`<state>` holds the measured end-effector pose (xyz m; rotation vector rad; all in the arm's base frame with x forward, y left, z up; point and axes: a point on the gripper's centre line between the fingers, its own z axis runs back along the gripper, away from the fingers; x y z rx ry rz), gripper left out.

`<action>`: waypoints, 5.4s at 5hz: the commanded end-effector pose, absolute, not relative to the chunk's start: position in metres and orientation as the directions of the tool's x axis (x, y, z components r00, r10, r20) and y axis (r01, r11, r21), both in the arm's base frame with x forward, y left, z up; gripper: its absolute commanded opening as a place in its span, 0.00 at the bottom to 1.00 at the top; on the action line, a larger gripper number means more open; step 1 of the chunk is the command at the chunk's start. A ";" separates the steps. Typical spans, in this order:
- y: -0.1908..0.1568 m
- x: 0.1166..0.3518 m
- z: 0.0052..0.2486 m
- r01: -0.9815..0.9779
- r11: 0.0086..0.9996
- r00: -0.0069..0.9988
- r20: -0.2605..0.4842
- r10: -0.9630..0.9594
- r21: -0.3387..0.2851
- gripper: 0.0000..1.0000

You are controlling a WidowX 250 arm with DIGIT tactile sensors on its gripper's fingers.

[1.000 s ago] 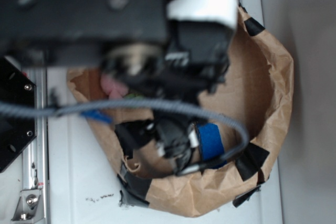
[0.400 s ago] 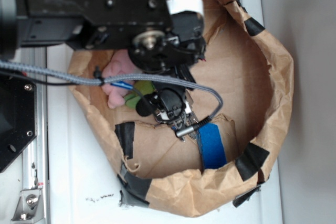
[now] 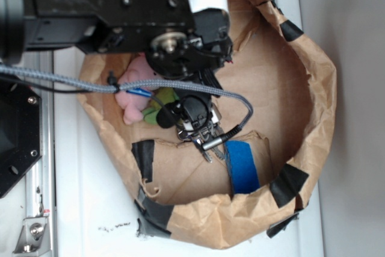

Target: Grab the silver keys.

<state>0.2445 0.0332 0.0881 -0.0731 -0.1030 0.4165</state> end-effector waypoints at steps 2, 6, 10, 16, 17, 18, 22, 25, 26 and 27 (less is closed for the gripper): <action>0.043 0.245 0.094 -0.424 0.900 0.895 0.108 0.433 -0.097 1.00; 0.009 0.254 0.061 -0.289 0.939 0.938 0.139 0.316 -0.185 1.00; 0.005 0.266 0.039 -0.315 0.938 0.925 0.174 0.337 -0.141 1.00; 0.012 0.272 0.036 -0.372 0.919 0.911 0.138 0.389 -0.133 0.00; 0.013 0.273 0.036 -0.380 0.916 0.910 0.123 0.395 -0.129 0.00; 0.013 0.272 0.039 -0.380 0.916 0.911 0.117 0.395 -0.130 0.00; 0.010 0.264 0.186 -0.281 0.812 0.912 0.120 0.391 -0.511 0.00; 0.009 0.282 0.154 -0.336 0.906 0.863 0.303 0.405 -0.257 0.00; 0.010 0.287 0.150 -0.350 0.904 0.848 0.328 0.418 -0.247 0.00; 0.013 0.293 0.146 -0.379 0.892 0.845 0.301 0.442 -0.246 0.00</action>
